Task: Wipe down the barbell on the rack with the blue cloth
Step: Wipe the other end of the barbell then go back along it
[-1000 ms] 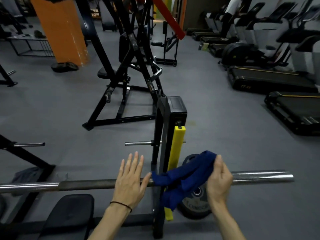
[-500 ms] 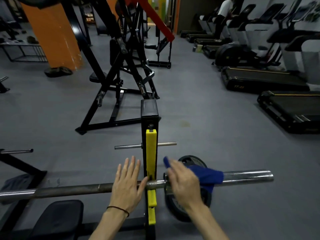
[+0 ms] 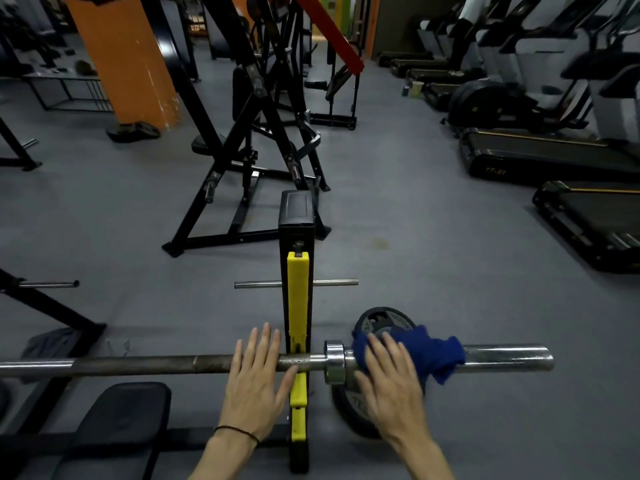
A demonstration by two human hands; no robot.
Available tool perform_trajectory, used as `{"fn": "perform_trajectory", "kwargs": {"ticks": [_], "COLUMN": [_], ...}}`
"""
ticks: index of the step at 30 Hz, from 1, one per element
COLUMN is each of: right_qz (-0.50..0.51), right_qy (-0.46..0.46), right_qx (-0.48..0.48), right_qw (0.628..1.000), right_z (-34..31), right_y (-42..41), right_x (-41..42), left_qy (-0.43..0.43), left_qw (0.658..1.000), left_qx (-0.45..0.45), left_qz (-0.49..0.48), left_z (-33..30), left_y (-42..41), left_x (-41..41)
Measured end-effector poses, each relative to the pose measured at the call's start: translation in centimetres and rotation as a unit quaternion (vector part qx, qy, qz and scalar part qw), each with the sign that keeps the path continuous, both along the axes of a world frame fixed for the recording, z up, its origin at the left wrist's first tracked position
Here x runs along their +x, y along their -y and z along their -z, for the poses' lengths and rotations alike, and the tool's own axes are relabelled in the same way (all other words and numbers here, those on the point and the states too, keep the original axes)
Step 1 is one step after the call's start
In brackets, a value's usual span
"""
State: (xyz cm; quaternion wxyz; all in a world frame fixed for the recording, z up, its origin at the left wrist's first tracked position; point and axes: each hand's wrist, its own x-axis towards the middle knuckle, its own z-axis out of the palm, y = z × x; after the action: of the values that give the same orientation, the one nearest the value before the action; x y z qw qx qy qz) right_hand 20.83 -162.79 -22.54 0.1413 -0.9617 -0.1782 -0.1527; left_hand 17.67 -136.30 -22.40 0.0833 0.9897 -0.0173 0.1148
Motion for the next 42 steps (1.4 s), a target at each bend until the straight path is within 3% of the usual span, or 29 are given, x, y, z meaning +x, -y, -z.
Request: {"fn": "perform_trajectory", "kwargs": {"ticks": [3,6,10,12,14,16,19,22,24,26,29,32,35,36,39,42], "right_qz": [0.067,0.032,-0.078,-0.048,0.030,0.070,0.040,-0.038,-0.040,0.031,0.082,0.023,-0.044,-0.035,0.092,0.120], "right_qy": [-0.013,-0.027,0.008,0.026,-0.003,-0.016,-0.028,-0.004,0.025,0.012,-0.022,-0.038,-0.009,0.004,-0.001,-0.026], "right_qx": [0.084,0.134,0.010,-0.003,0.057,0.101,0.143,0.060,0.001,0.026,0.085,0.110,0.012,0.002,0.099,0.155], "right_qw": [0.994,0.990,0.997,0.998,0.998,0.992,0.989,0.997,0.999,0.999,0.993,0.993,0.999,0.999,0.991,0.980], "right_z": [-0.7,-0.1,0.4,0.5,0.4,0.6,0.8,0.4,0.3,0.0,0.2,0.5,0.4,0.6,0.3,0.0], "right_y": [-2.7,-8.0,-3.1,1.3,2.6,-0.8,-6.4,-3.0,1.2,3.2,-1.0,-5.4,-1.4,0.6,3.9,-1.2], "right_x": [-0.9,-2.8,-2.1,-1.4,-1.7,-2.2,-3.5,-2.8,-1.8,-1.3,-1.7,-2.8,-1.5,-1.1,-0.8,-1.3], "left_qy": [-0.001,-0.002,-0.007,-0.007,-0.002,-0.008,-0.020,-0.023,-0.023,-0.026,-0.035,-0.043,-0.044,-0.041,-0.037,-0.060], "left_qw": [1.000,1.000,1.000,1.000,1.000,0.999,0.999,0.998,0.998,0.998,0.997,0.995,0.995,0.996,0.996,0.995], "left_qx": [0.005,0.013,0.020,0.020,0.015,0.012,0.020,0.027,0.025,0.020,0.007,0.007,0.008,0.009,0.008,0.004], "left_qz": [-0.003,-0.004,-0.012,-0.017,-0.025,-0.033,-0.038,-0.044,-0.047,-0.050,-0.069,-0.089,-0.089,-0.083,-0.076,-0.085], "left_z": [0.0,0.0,0.1,0.0,-0.1,-0.2,-0.2,-0.2,-0.3,-0.4,-0.7,-0.7,-0.7,-0.7,-0.7,-0.7], "left_y": [1.0,1.7,2.0,2.2,2.5,3.0,3.4,3.4,3.4,3.8,4.9,5.4,5.1,5.0,4.9,5.4], "left_x": [-0.4,-0.4,-0.1,-0.1,0.0,0.0,0.0,0.1,0.1,0.1,0.0,0.2,0.3,0.2,0.1,0.2]}}
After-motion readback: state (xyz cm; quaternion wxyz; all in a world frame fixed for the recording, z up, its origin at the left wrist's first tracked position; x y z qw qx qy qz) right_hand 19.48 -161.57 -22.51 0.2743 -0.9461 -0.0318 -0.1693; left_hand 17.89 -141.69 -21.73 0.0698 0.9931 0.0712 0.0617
